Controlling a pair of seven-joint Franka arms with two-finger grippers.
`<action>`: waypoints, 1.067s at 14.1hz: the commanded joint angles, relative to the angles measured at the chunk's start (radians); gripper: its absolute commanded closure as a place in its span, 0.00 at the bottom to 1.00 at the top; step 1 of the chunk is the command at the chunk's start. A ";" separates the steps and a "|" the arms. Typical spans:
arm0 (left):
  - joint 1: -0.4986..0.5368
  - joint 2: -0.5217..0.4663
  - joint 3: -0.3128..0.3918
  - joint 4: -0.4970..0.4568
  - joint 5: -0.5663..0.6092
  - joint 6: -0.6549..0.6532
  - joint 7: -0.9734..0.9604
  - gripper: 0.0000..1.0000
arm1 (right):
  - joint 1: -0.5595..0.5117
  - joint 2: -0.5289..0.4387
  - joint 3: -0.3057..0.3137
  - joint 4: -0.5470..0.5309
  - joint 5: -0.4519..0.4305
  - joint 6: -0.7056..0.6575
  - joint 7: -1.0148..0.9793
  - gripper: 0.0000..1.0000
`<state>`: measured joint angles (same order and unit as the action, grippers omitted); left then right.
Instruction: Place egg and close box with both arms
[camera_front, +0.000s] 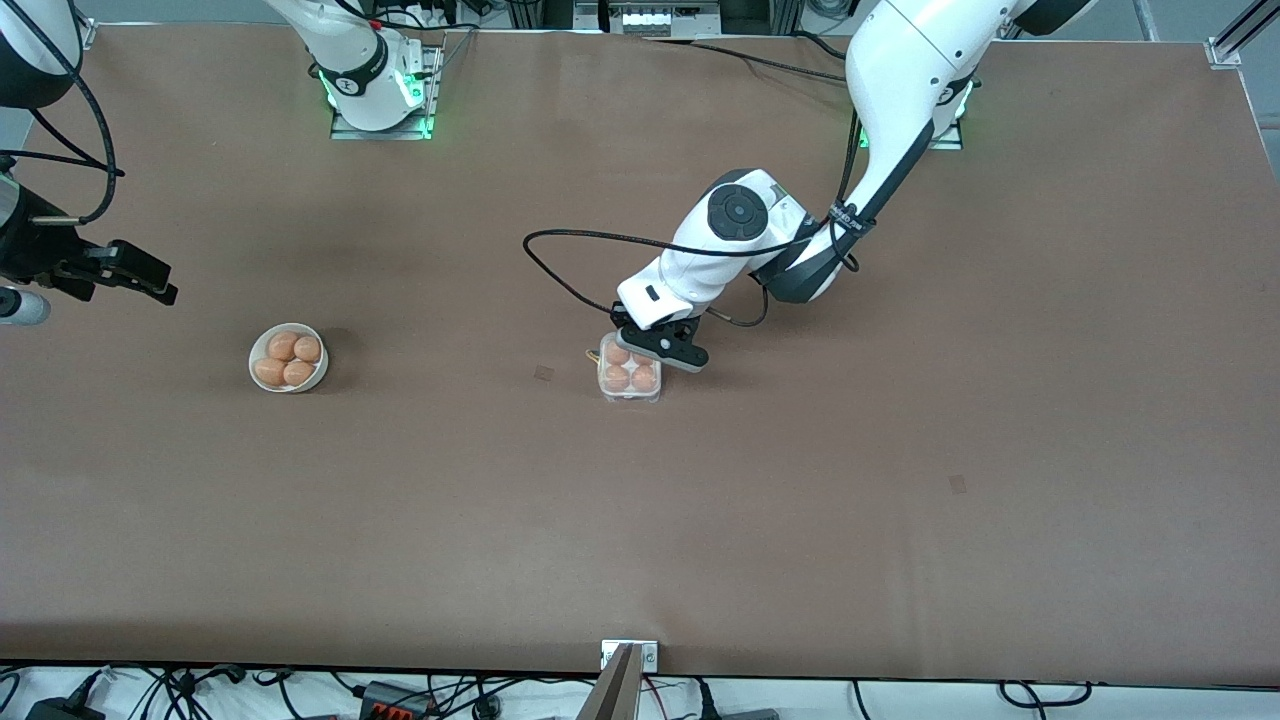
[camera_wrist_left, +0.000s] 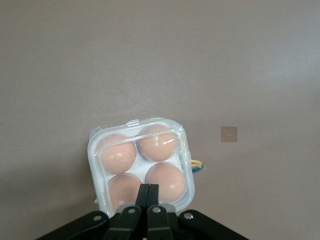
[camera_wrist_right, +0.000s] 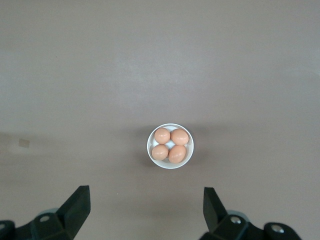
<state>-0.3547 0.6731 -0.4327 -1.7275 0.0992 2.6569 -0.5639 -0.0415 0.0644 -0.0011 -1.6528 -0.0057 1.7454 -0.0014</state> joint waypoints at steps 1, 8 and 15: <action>0.002 -0.013 0.000 0.019 0.022 -0.049 -0.004 0.99 | -0.006 -0.015 0.013 0.004 -0.013 -0.018 -0.012 0.00; 0.054 -0.226 -0.012 0.028 0.022 -0.568 0.010 0.99 | 0.008 -0.017 -0.013 0.004 -0.010 -0.043 -0.035 0.00; 0.215 -0.412 -0.007 0.123 0.022 -1.122 0.247 0.50 | 0.009 -0.040 -0.013 -0.019 -0.010 -0.044 -0.037 0.00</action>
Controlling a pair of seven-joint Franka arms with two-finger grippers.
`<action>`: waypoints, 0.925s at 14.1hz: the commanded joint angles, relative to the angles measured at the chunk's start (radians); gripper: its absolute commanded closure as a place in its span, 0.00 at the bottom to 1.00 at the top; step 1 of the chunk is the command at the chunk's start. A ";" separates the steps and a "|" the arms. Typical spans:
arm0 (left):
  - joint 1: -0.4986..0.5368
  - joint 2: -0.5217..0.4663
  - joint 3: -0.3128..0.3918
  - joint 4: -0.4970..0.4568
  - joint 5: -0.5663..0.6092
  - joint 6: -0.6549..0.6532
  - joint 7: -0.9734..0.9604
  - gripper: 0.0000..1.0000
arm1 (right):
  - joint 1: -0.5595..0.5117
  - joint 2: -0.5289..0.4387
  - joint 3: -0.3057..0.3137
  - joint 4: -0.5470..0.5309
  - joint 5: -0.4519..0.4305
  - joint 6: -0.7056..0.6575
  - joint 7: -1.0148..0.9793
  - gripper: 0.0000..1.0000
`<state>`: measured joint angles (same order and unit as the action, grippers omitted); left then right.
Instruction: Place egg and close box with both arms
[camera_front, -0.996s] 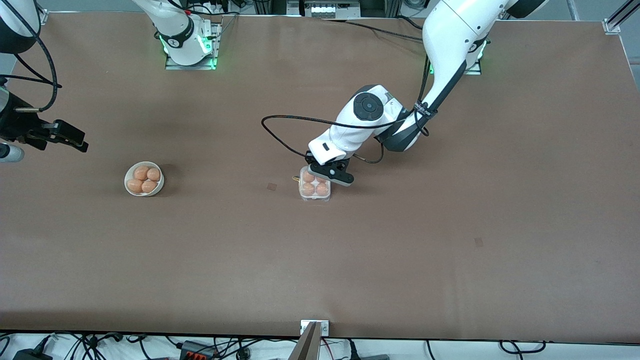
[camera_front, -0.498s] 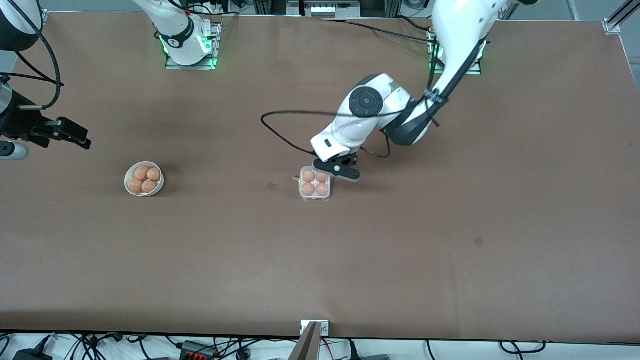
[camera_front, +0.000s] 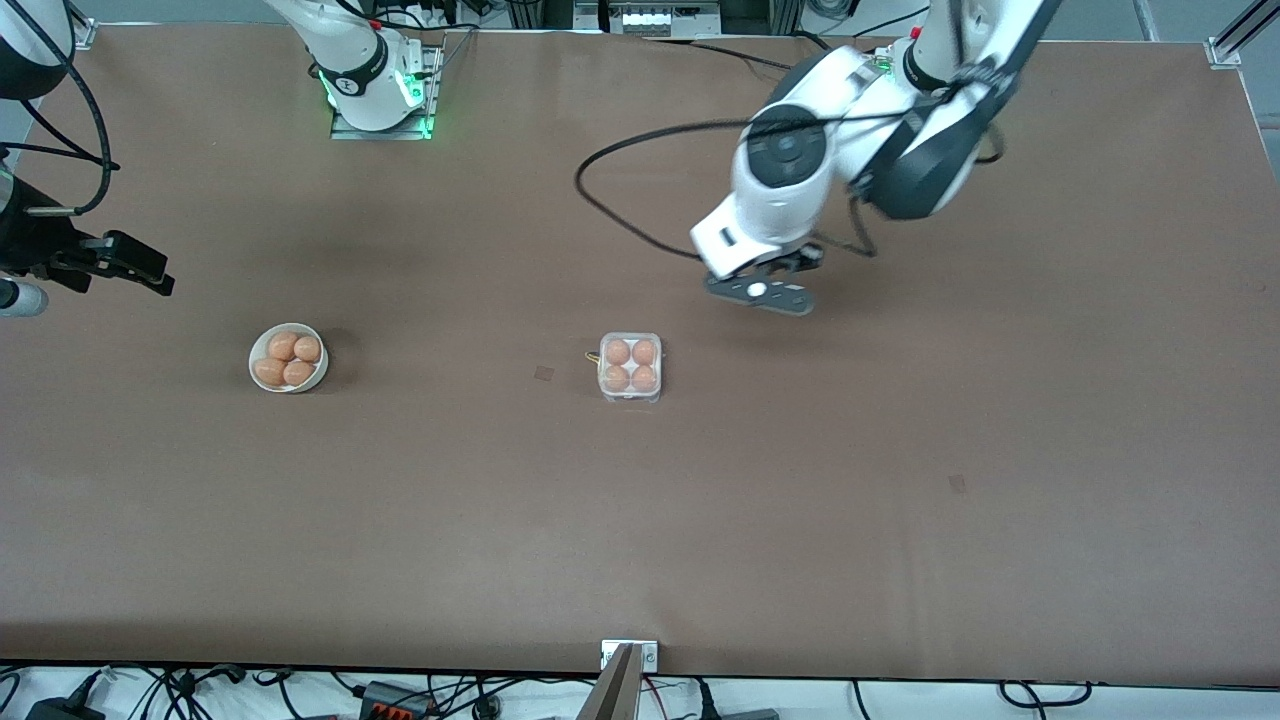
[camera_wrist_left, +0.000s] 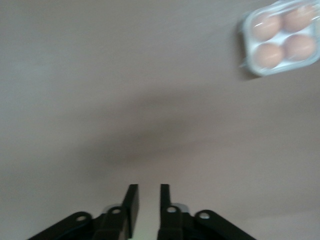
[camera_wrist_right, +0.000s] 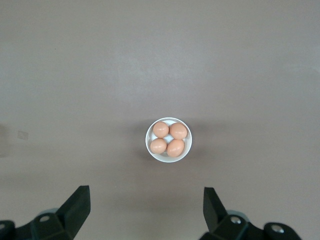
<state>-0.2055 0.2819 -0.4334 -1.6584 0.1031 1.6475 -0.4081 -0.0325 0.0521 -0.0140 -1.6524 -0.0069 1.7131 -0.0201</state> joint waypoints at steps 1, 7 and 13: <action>0.101 -0.021 -0.008 0.086 0.020 -0.158 0.148 0.29 | 0.003 -0.032 0.003 -0.027 -0.008 -0.010 -0.020 0.00; 0.221 -0.023 -0.005 0.205 0.003 -0.213 0.250 0.00 | 0.000 -0.024 0.003 -0.021 -0.001 -0.009 -0.015 0.00; 0.282 -0.027 -0.004 0.391 -0.006 -0.402 0.252 0.00 | -0.001 -0.024 0.002 -0.021 -0.004 -0.015 -0.018 0.00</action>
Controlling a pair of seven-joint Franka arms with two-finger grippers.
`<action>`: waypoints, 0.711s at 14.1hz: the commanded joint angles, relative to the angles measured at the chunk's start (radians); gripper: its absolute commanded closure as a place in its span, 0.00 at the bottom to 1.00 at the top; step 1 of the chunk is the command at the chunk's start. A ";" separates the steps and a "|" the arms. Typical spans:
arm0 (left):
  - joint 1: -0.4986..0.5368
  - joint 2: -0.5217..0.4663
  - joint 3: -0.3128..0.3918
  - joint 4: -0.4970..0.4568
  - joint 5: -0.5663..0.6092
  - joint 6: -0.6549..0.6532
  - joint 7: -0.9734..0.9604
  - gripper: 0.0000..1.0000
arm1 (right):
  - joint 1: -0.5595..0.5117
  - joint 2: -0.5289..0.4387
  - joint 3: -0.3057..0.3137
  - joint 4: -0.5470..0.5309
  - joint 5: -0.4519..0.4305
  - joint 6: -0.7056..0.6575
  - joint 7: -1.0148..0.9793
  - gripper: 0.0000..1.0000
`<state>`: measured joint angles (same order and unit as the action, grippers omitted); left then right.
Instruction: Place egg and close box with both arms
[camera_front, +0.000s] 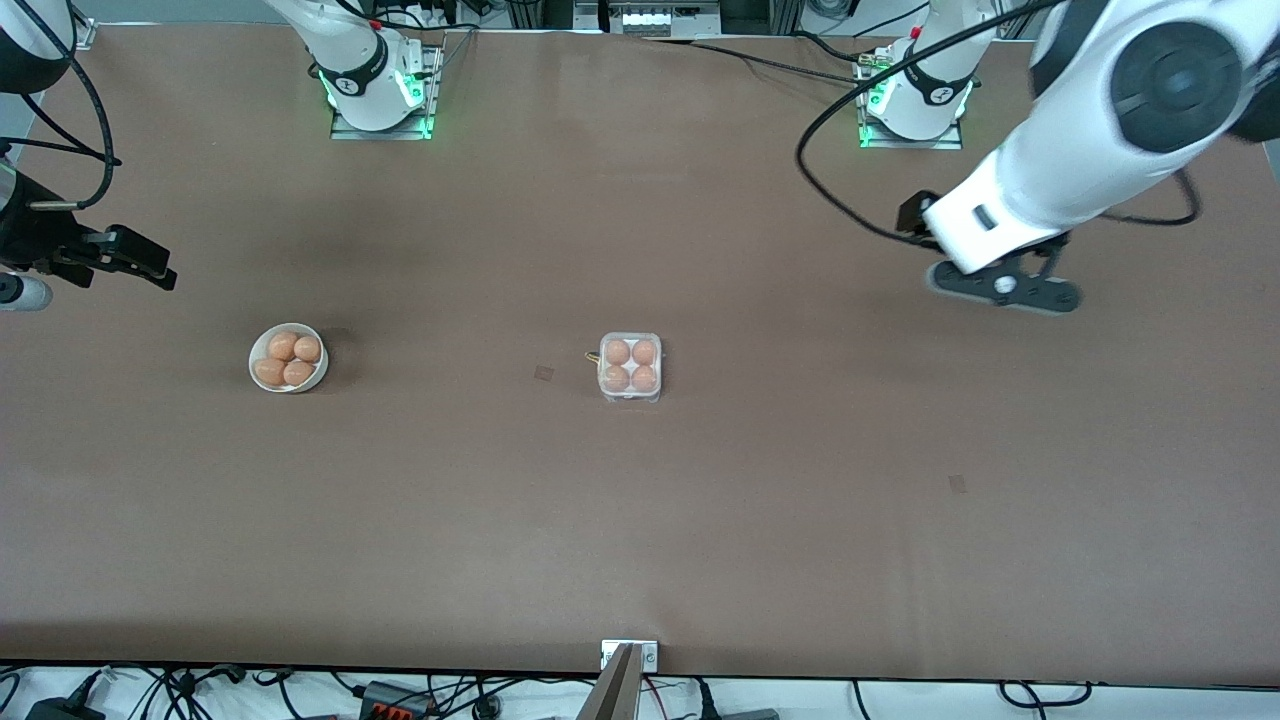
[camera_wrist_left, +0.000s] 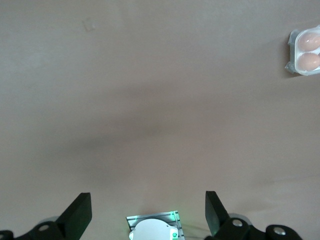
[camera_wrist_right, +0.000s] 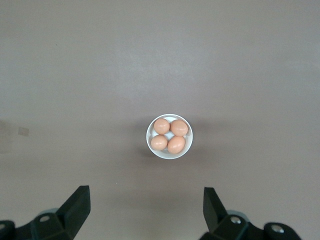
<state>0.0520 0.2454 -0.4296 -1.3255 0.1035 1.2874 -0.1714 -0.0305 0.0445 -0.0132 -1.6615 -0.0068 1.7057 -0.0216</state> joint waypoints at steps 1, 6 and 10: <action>0.049 -0.006 0.006 0.089 -0.046 -0.051 0.019 0.00 | -0.003 -0.015 -0.001 -0.012 -0.004 -0.008 -0.017 0.00; -0.084 -0.217 0.300 -0.111 -0.168 0.082 0.020 0.00 | -0.003 -0.015 -0.001 -0.011 -0.009 -0.001 -0.017 0.00; -0.086 -0.374 0.334 -0.345 -0.150 0.247 0.041 0.00 | -0.003 -0.015 -0.001 -0.011 -0.009 0.003 -0.017 0.00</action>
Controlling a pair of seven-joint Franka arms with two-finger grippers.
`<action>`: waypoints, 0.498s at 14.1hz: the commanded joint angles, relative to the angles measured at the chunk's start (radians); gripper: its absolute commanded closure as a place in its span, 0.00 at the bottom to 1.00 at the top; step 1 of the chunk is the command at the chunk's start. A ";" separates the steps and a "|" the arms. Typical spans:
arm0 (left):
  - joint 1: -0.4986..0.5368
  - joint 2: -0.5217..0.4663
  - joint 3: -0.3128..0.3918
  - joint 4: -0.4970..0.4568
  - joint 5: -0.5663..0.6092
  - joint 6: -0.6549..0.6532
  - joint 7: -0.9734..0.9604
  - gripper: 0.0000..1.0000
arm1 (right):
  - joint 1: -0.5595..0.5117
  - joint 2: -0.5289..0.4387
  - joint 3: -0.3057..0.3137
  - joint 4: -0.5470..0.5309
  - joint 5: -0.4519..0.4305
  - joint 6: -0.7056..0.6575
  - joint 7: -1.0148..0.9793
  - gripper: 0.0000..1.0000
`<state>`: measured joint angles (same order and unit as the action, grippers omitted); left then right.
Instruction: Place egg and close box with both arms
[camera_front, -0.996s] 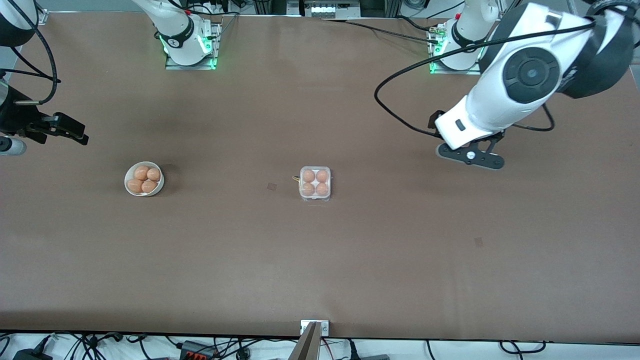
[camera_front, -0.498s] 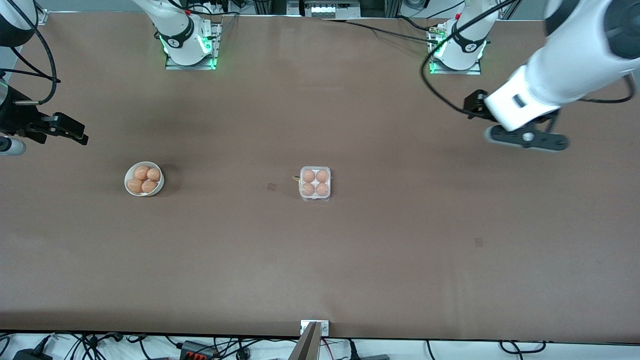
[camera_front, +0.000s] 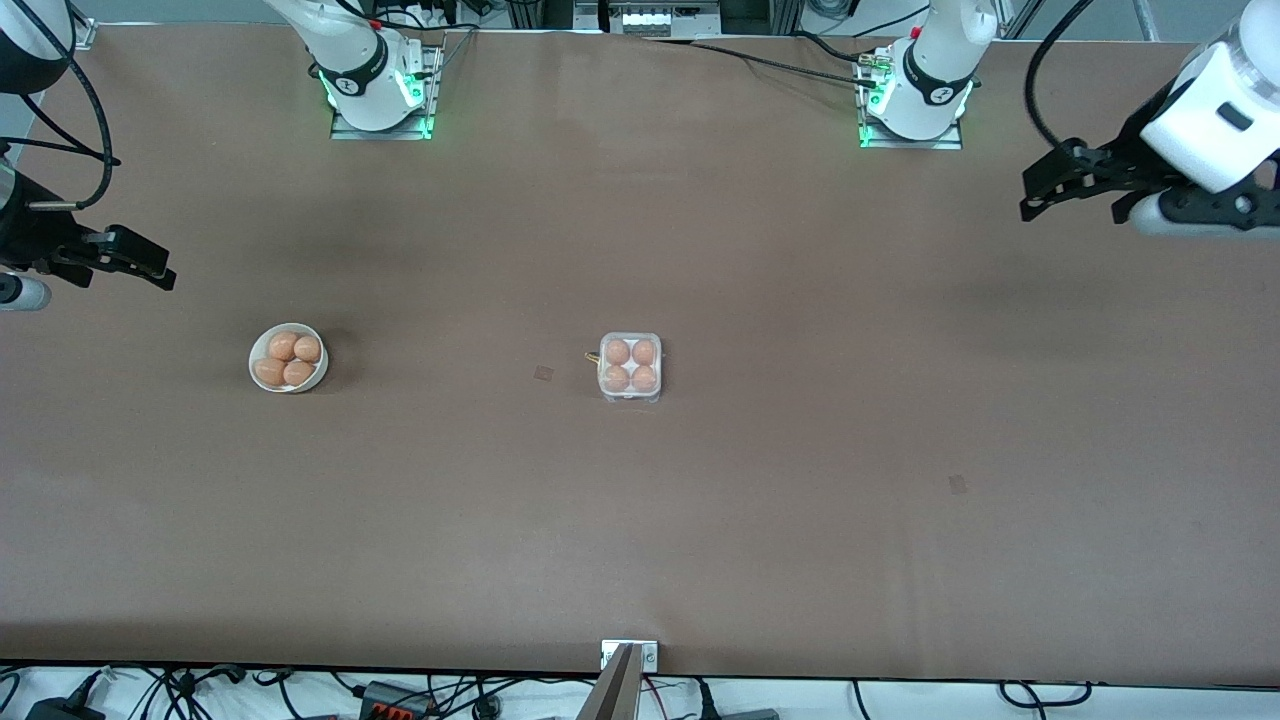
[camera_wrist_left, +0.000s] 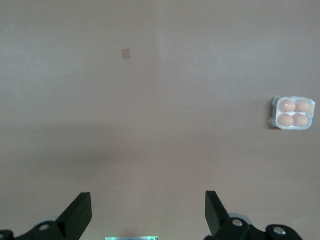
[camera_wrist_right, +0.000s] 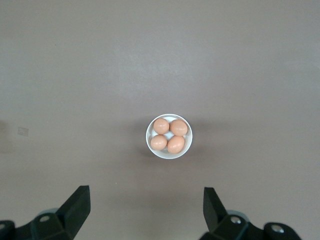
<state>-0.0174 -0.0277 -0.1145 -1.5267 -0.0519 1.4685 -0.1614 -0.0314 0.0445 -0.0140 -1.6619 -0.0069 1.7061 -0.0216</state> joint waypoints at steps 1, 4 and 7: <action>-0.016 -0.100 0.019 -0.147 0.010 0.068 0.039 0.00 | -0.002 -0.015 0.000 -0.010 -0.010 0.004 -0.017 0.00; -0.015 -0.093 0.012 -0.152 0.062 0.125 0.039 0.00 | -0.002 -0.015 0.000 -0.010 -0.008 0.006 -0.017 0.00; -0.004 -0.084 0.012 -0.167 0.055 0.148 0.036 0.00 | -0.002 -0.014 0.000 -0.010 -0.008 0.007 -0.015 0.00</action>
<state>-0.0208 -0.1009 -0.1087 -1.6607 -0.0124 1.5998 -0.1467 -0.0314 0.0445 -0.0140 -1.6619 -0.0069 1.7082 -0.0216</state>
